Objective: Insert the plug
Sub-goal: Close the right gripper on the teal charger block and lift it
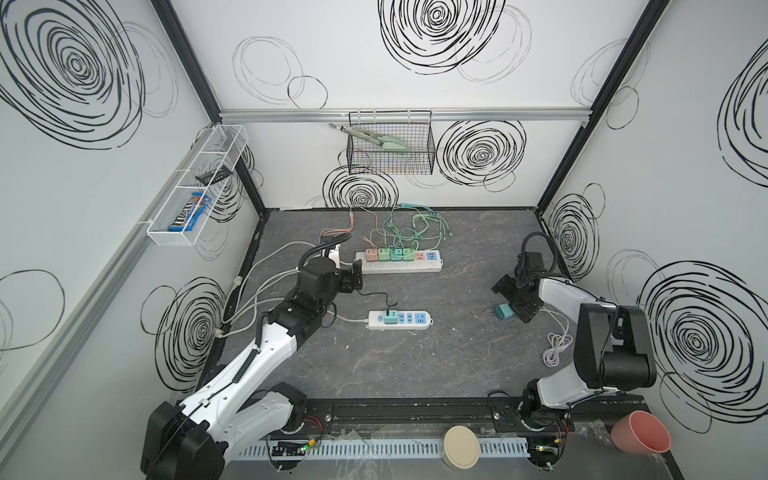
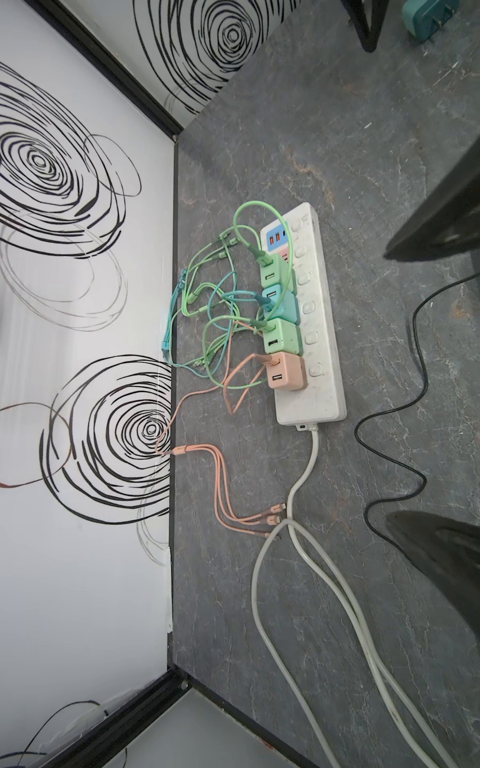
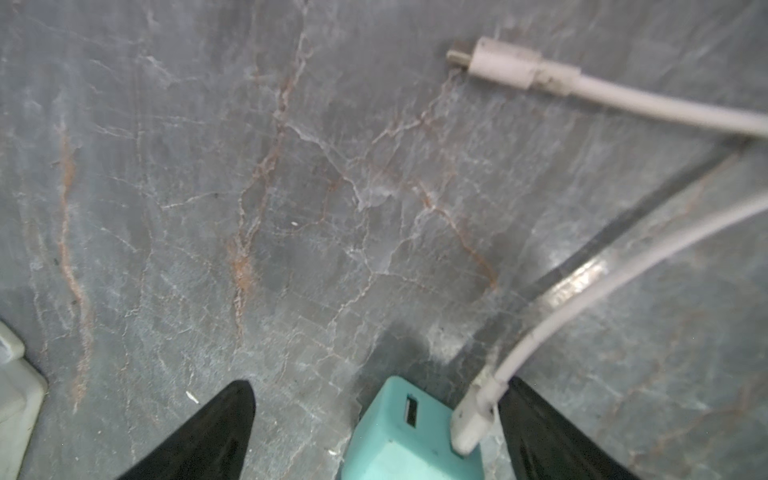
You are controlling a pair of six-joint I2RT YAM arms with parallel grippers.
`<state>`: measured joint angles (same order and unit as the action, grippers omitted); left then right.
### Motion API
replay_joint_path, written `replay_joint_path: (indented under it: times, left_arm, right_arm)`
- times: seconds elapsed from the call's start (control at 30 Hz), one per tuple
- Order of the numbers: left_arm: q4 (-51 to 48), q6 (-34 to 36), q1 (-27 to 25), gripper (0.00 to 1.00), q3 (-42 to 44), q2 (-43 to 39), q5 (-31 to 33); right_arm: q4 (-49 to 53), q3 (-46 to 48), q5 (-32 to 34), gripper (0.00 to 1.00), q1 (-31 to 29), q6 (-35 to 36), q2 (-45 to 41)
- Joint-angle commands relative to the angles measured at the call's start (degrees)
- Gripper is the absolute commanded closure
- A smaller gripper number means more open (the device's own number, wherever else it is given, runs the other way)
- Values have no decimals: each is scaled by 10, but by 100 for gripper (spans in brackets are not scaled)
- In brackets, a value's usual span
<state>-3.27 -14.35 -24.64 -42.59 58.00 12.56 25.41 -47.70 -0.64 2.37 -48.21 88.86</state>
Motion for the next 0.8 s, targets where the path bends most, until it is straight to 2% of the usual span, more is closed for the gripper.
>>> replay_joint_path:
  times: [0.0, 0.2, 0.37, 0.53, 0.63, 0.77]
  left_arm:
    - [37, 14, 3, 4, 7, -24, -6]
    - [75, 11, 3, 4, 37, -63, 7]
    - [64, -2, 4, 4, 35, -81, 48]
    - [19, -10, 6, 4, 6, -73, 74]
    - [-8, -15, 13, 4, -15, -58, 56]
    - [-26, -3, 22, 4, -36, -32, -25]
  right_arm:
    - [40, -10, 13, 9, -10, -45, 7]
    - [82, -20, -8, 16, -19, -69, 11]
    - [109, -33, 4, 33, -18, -82, 41]
    - [117, -39, -20, 46, -21, -90, 72]
    - [120, -35, -20, 50, -28, -97, 64]
    - [131, -25, -18, 51, -64, -119, 28]
